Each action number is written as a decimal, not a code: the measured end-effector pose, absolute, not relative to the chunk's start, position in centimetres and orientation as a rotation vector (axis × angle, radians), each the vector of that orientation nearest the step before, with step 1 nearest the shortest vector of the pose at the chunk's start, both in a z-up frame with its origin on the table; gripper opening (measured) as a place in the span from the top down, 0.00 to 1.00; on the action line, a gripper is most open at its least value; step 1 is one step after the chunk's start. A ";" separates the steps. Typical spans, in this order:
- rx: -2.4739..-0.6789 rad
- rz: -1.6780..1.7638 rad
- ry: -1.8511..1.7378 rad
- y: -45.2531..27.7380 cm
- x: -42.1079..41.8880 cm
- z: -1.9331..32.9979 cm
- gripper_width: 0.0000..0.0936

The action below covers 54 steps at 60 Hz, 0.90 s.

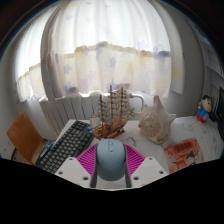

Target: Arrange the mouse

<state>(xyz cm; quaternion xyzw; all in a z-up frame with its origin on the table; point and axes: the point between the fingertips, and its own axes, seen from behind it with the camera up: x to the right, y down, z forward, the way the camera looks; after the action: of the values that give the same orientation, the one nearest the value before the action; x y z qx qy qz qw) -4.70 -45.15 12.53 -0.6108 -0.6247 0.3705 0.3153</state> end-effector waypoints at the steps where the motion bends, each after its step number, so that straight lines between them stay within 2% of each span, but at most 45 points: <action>1: -1.605 0.980 -1.631 -44.1 -4.9 13.4 0.58; 7: -1.556 0.944 -1.575 -36.8 -5.9 16.7 0.59; 13: -1.575 0.879 -1.540 -28.4 -6.4 15.9 0.59; 24: -1.644 0.751 -1.580 -15.2 -6.1 8.5 0.59; 33: -1.685 0.761 -1.664 -11.2 -5.3 2.1 0.58; 38: -1.707 0.757 -1.708 -10.0 -4.6 -0.1 0.55; 43: -1.743 0.757 -1.731 -9.5 -4.0 -1.1 0.44; 45: -1.758 0.771 -1.720 -9.5 -3.9 -0.8 0.32; 48: -1.771 0.778 -1.705 -9.3 -3.5 0.1 0.08; 51: -1.777 0.773 -1.709 -9.1 -2.7 1.2 0.11; 54: -1.778 0.778 -1.715 -9.2 -1.5 3.0 0.09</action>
<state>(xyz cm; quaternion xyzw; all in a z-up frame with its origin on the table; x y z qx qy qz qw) -1.45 -9.20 3.01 -0.6605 -0.6372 0.2892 0.2723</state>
